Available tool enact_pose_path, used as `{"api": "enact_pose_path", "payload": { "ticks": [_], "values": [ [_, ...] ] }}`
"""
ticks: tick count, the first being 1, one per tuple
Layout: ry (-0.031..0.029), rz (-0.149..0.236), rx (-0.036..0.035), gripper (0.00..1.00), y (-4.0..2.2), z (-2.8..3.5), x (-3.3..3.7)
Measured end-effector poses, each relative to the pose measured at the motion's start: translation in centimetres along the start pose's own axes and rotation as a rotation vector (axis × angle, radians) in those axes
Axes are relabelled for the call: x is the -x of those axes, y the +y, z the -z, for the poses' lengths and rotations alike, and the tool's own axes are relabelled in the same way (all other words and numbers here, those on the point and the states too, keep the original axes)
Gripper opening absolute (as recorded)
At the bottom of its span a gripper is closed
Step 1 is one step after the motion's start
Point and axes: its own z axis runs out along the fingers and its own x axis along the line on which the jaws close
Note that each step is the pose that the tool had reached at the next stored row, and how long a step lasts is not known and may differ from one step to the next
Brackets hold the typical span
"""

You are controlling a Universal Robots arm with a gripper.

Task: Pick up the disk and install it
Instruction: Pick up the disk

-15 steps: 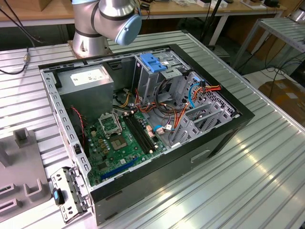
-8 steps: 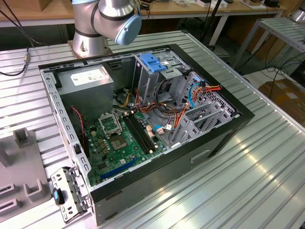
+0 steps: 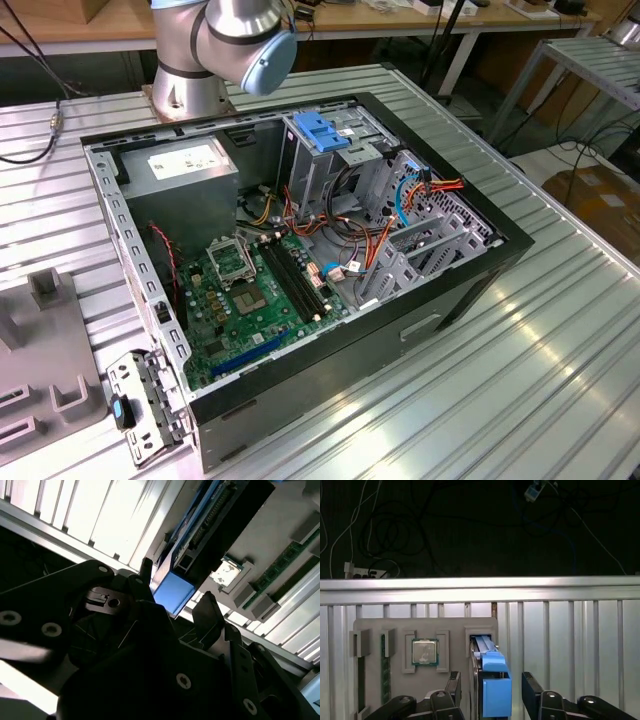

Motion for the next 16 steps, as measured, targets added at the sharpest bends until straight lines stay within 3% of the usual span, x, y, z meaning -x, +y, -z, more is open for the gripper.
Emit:
{"api": "enact_pose_path", "payload": {
  "ticks": [4,7,16],
  "values": [
    [0.0000,0.000,0.0000,0.58,0.04,-0.72,-0.01],
    [0.0002,0.000,0.0003,0.45,0.04,-0.86,-0.02],
    [0.0002,0.000,0.0002,0.45,0.04,-1.53,-0.04]
  ]
}}
